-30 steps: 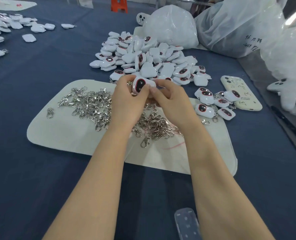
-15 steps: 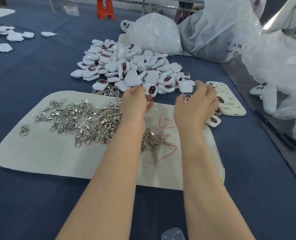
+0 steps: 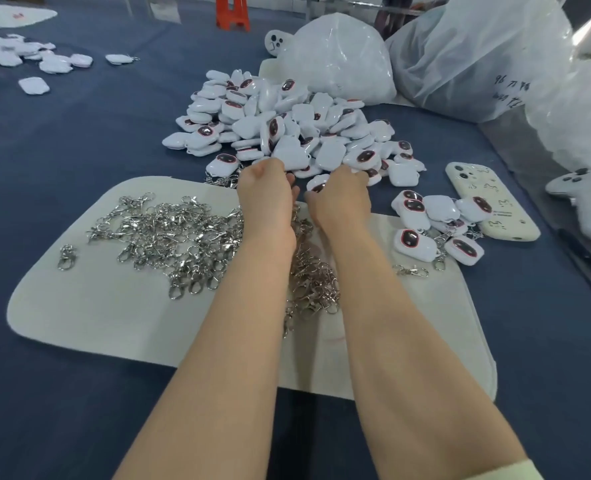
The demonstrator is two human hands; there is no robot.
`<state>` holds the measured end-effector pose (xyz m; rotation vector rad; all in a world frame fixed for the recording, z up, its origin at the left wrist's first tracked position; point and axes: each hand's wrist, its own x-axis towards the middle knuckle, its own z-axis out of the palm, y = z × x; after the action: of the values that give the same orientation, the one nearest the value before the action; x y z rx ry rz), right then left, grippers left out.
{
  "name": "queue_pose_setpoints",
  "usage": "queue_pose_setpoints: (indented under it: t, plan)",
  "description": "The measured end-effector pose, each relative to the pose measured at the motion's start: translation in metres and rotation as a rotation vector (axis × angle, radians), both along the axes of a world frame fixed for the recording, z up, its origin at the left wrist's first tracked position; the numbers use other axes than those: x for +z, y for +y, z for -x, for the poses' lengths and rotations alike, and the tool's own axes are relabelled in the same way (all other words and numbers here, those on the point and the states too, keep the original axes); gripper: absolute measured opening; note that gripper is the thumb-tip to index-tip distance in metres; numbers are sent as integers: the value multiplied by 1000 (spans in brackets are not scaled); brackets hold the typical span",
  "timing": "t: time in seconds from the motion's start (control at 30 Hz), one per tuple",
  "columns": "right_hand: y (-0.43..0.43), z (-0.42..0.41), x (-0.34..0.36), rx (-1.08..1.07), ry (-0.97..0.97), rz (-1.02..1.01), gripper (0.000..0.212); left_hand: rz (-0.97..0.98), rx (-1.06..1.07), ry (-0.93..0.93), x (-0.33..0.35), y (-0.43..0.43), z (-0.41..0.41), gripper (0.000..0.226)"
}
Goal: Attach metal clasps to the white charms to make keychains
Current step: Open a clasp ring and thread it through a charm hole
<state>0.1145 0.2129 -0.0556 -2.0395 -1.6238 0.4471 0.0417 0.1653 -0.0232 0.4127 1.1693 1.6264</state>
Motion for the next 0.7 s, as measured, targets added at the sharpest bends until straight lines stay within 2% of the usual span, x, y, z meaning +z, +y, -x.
queue_pose_setpoints:
  t: [0.07, 0.2, 0.27, 0.3, 0.4, 0.47, 0.53, 0.63, 0.7]
  plan:
    - [-6, -6, 6, 37, 136, -63, 36, 6, -29, 62, 1, -5, 2, 13]
    - [-37, -20, 19, 77, 548, -164, 27, 1, -106, 239, 3, -19, 11, 7]
    - [-57, -20, 22, 139, 728, -192, 22, 10, -173, 342, 0, -27, 15, 23]
    - [-67, -18, 24, 172, 794, -194, 18, 11, -222, 383, -2, -32, 16, 28]
    - [-89, -8, 27, 188, 935, -162, 10, -22, -307, 384, -6, -49, 17, 20]
    - [-96, -6, 25, 180, 884, -129, 11, -17, -238, 400, -13, -56, 20, 17]
    - [-96, -11, 21, 173, 669, -125, 16, -8, -171, 380, -21, -60, 24, 14]
    - [-95, -21, 15, 201, 346, -153, 15, -34, -107, 237, -25, -60, 28, 15]
    - [-93, -17, 10, 291, 123, -107, 27, -82, -79, 132, -21, -58, 28, 17]
